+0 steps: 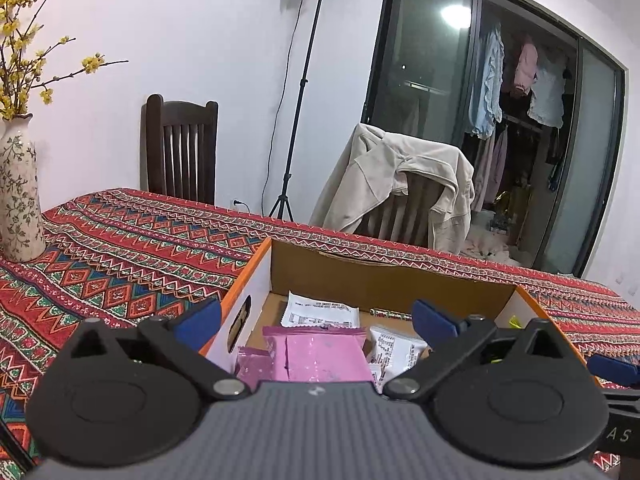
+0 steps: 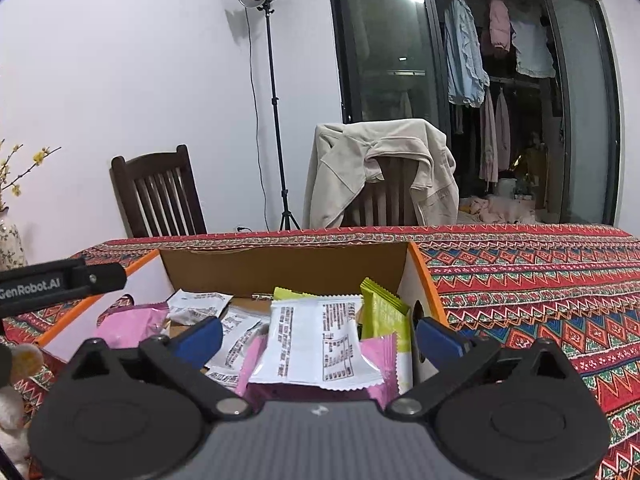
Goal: Organize snacks
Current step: 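Move both open tools back toward the remaining snacks, then grasp an orange cracker bag with the right tool while the left tool grasps another cracker bag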
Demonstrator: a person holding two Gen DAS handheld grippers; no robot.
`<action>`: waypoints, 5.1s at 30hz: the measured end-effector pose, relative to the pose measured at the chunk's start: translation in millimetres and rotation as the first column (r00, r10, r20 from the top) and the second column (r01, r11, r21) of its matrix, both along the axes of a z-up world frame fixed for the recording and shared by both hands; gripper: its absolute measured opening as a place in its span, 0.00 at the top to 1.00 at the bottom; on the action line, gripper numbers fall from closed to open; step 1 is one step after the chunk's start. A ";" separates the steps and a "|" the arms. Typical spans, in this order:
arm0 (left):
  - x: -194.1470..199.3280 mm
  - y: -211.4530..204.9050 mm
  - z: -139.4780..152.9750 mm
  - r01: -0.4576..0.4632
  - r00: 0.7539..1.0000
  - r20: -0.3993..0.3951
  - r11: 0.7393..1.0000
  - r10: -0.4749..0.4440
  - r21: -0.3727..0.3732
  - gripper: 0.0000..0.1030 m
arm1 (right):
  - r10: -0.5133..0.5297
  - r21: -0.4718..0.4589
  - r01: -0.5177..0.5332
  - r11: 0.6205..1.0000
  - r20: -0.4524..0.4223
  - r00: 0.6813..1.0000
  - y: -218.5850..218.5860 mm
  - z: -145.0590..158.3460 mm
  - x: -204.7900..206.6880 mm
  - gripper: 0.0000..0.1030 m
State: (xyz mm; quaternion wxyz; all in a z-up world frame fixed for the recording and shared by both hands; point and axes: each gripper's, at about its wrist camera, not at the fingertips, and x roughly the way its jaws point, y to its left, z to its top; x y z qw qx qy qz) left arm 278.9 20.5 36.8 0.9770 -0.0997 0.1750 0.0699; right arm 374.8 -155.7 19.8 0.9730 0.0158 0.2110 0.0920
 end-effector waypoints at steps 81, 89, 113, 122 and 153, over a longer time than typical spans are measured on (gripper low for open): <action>-111.1 40.4 -42.1 0.024 0.988 -0.153 1.000 -0.022 0.014 0.00 | 0.037 -0.136 -0.080 0.988 -0.290 0.956 -33.8 -51.1 -35.1 0.00; -109.8 42.9 -43.7 0.009 0.987 -0.161 1.000 -0.008 0.007 0.00 | 0.072 -0.116 -0.100 0.988 -0.222 0.972 -31.5 -45.4 -51.6 0.56; -71.7 21.3 -51.2 0.029 0.942 -0.336 0.987 0.027 0.159 0.00 | 0.057 -0.055 -0.060 0.997 -0.050 0.997 -46.9 -18.5 -80.5 0.70; -59.6 28.5 -65.7 0.031 0.928 -0.372 0.993 0.015 0.118 0.00 | 0.065 -0.064 -0.069 0.996 -0.062 0.996 -43.4 -21.9 -79.0 0.70; -72.7 26.3 -57.8 0.058 0.957 -0.288 0.994 -0.028 0.096 0.38 | 0.077 -0.077 -0.083 0.994 -0.076 0.994 -39.2 -28.4 -76.9 0.70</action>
